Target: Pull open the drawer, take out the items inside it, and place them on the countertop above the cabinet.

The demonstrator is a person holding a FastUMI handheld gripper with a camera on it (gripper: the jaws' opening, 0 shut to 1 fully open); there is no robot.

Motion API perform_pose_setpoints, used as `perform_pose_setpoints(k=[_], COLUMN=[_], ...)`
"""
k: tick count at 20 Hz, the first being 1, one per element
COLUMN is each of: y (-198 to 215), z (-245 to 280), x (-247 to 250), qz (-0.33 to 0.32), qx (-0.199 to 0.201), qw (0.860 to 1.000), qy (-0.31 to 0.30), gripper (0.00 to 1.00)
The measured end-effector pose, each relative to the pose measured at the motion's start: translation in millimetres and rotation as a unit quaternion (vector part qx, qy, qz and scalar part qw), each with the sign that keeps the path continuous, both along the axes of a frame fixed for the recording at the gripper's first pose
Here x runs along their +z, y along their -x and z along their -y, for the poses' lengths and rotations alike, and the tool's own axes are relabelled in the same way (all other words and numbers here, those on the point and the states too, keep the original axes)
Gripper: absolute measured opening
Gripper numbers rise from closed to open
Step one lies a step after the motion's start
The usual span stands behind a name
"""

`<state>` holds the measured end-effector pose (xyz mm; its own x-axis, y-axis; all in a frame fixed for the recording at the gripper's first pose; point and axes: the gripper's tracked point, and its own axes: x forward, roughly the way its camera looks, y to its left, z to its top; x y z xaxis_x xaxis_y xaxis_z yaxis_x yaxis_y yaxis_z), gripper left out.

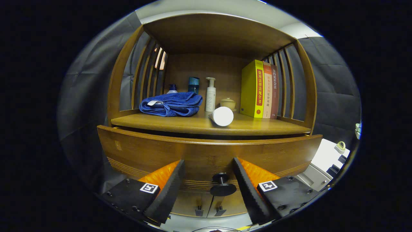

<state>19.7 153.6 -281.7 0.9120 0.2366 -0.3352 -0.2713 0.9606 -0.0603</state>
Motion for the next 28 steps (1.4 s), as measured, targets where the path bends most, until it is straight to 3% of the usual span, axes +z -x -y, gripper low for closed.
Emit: perform_pose_setpoints(k=[18,22,28], y=[-35.2,-22.6,40.3], z=[-4.4,10.3,36.1], x=[-11.6,34.3,133.5], qz=[-0.005,0.026,0.079], qx=[-0.006,-0.022,-0.035], qw=[1.0,0.999,0.996], qy=[-0.01,-0.014,-0.018], gripper=[0.98,0.97,0.97])
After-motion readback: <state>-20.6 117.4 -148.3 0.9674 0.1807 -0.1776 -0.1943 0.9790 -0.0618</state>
